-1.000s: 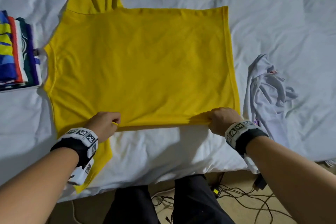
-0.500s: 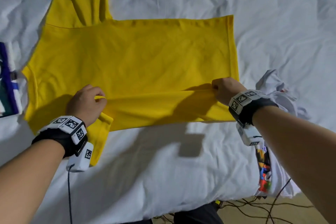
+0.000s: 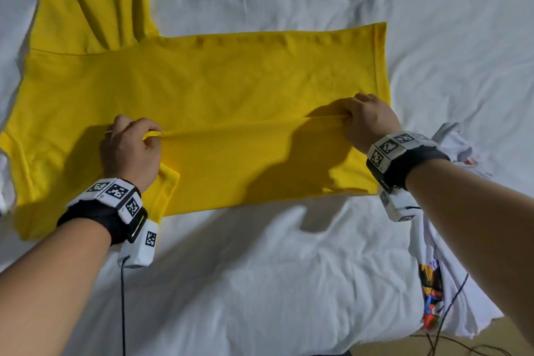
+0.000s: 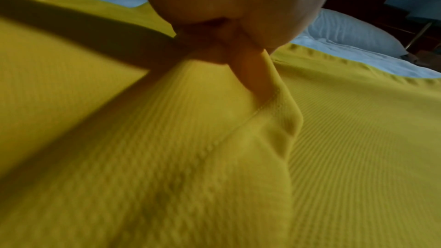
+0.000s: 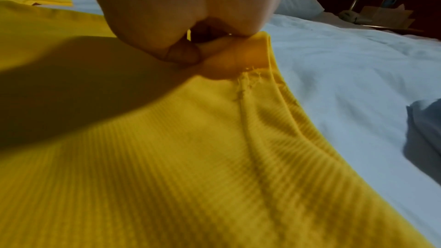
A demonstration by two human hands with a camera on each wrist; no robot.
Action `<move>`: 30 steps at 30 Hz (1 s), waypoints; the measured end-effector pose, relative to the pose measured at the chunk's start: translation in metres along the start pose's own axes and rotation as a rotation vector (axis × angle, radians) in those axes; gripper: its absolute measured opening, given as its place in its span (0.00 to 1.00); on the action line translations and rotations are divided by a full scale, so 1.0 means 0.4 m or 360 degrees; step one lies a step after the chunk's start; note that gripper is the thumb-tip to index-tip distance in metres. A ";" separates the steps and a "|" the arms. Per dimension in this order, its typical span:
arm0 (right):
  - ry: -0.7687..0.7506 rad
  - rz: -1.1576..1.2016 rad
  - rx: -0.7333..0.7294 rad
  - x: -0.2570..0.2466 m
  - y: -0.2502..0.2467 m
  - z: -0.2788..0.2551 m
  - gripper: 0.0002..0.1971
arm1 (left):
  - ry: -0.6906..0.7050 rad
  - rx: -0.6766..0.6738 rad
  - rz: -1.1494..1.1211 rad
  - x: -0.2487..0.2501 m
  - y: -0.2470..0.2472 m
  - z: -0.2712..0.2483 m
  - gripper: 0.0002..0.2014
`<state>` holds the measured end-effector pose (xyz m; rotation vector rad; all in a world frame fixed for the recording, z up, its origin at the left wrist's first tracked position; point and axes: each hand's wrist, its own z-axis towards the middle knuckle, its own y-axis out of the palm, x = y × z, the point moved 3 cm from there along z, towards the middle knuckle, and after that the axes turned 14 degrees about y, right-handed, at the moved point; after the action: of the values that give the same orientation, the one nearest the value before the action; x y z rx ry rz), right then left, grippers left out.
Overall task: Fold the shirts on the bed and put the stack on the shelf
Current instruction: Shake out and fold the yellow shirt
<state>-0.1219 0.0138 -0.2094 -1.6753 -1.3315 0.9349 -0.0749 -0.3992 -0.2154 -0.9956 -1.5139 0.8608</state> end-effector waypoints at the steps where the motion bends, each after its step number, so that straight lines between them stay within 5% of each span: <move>1: -0.0016 -0.0010 0.0041 0.000 0.000 0.003 0.18 | -0.0003 -0.0001 -0.0011 -0.003 0.004 0.004 0.11; 8: 0.0052 -0.0235 0.0167 -0.003 0.013 -0.003 0.15 | -0.0092 0.0035 -0.0078 0.004 0.003 -0.005 0.12; 13: -0.0087 -0.0198 0.0424 -0.054 0.034 -0.107 0.23 | 0.0247 0.0085 0.0114 0.120 -0.001 -0.085 0.34; 17: -0.0374 -0.0153 0.0297 -0.118 0.136 -0.183 0.27 | 0.0551 -0.0392 0.0325 0.182 0.124 -0.166 0.40; 27: 0.0215 -0.0191 0.0141 0.133 0.183 -0.223 0.41 | 0.0736 -0.0479 0.0410 0.129 0.198 -0.198 0.54; 30: 0.0194 -0.0217 0.0210 0.135 0.171 -0.243 0.41 | 0.0768 -0.0414 0.0461 0.120 0.172 -0.228 0.53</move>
<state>0.0024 0.0444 -0.2343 -1.4976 -1.2578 0.8104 0.0218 -0.3271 -0.2452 -1.5189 -1.0965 0.5670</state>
